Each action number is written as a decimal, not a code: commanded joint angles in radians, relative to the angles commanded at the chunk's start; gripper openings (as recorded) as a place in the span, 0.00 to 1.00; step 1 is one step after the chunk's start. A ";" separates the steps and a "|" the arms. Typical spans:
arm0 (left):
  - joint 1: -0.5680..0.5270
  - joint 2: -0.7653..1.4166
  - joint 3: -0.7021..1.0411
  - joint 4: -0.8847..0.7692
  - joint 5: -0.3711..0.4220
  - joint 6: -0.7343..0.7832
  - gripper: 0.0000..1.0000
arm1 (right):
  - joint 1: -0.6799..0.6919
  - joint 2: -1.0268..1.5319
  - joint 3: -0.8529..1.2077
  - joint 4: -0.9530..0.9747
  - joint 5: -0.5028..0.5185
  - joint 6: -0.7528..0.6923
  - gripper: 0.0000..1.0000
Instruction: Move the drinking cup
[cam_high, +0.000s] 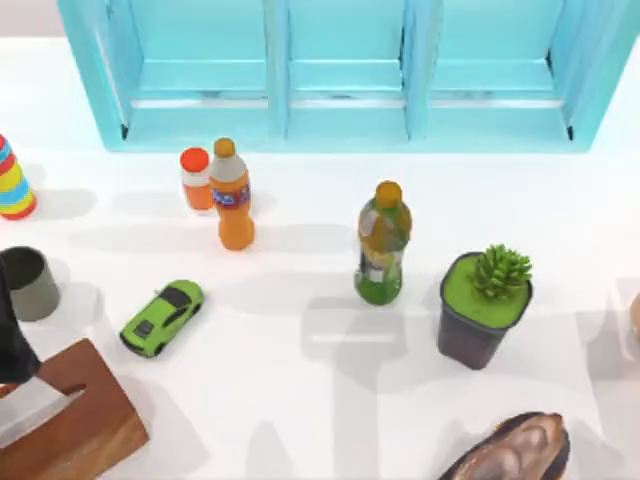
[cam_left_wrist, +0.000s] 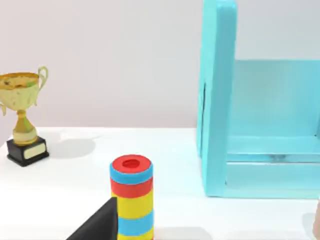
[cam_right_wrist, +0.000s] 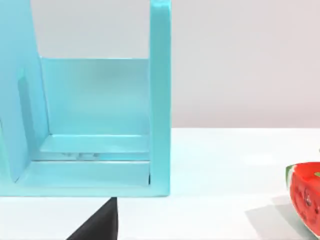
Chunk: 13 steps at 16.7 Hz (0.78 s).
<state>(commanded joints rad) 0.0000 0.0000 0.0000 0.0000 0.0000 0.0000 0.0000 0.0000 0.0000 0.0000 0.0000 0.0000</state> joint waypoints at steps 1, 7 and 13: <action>0.000 0.000 0.000 0.000 0.000 0.000 1.00 | 0.000 0.000 0.000 0.000 0.000 0.000 1.00; -0.005 0.155 0.149 -0.131 0.000 -0.004 1.00 | 0.000 0.000 0.000 0.000 0.000 0.000 1.00; -0.018 0.670 0.576 -0.474 -0.002 -0.013 1.00 | 0.000 0.000 0.000 0.000 0.000 0.000 1.00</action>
<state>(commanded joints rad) -0.0175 0.6701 0.5765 -0.4741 -0.0019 -0.0126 0.0000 0.0000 0.0000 0.0000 0.0000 0.0000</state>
